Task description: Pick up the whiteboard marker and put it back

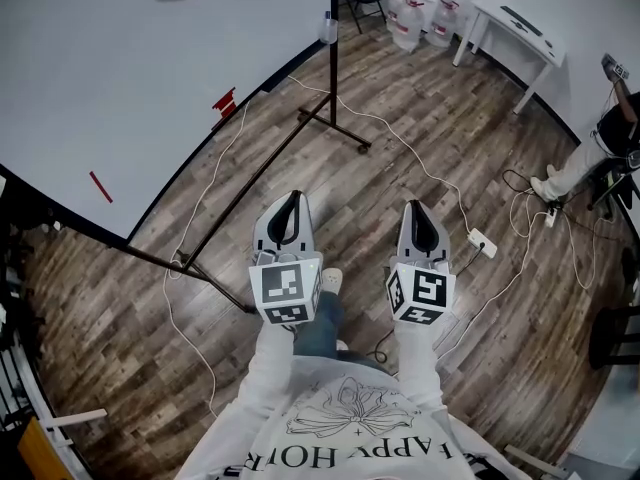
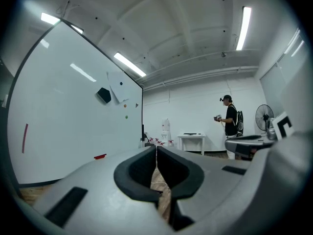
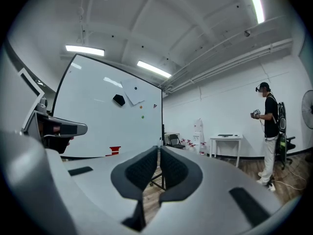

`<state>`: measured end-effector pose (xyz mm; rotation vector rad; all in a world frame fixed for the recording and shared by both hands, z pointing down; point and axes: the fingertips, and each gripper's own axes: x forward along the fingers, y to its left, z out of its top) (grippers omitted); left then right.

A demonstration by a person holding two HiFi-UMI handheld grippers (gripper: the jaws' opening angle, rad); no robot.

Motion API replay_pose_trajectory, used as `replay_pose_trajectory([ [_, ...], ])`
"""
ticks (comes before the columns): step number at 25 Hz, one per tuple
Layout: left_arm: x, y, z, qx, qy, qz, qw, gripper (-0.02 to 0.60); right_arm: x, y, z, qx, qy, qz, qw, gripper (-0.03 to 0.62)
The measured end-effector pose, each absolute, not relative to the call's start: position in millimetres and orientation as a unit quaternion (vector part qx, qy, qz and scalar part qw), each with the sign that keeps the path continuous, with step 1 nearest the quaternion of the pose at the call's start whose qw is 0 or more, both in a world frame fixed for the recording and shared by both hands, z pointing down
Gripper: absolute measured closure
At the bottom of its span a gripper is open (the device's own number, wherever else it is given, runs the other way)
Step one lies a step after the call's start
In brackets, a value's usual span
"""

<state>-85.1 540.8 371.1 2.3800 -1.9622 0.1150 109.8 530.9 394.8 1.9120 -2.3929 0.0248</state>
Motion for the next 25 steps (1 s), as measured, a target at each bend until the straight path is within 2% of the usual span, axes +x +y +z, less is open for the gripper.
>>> replay_pose_trajectory([
  [15,-95,300,353,0.783,-0.622,0.009,0.017,0.574,98,302,374,0.636,-0.771,-0.009,0.026,0.589],
  [25,-109,205,361,0.781,-0.623,0.013,0.033,0.574,81,207,385,0.624,-0.781,0.009,0.035,0.568],
])
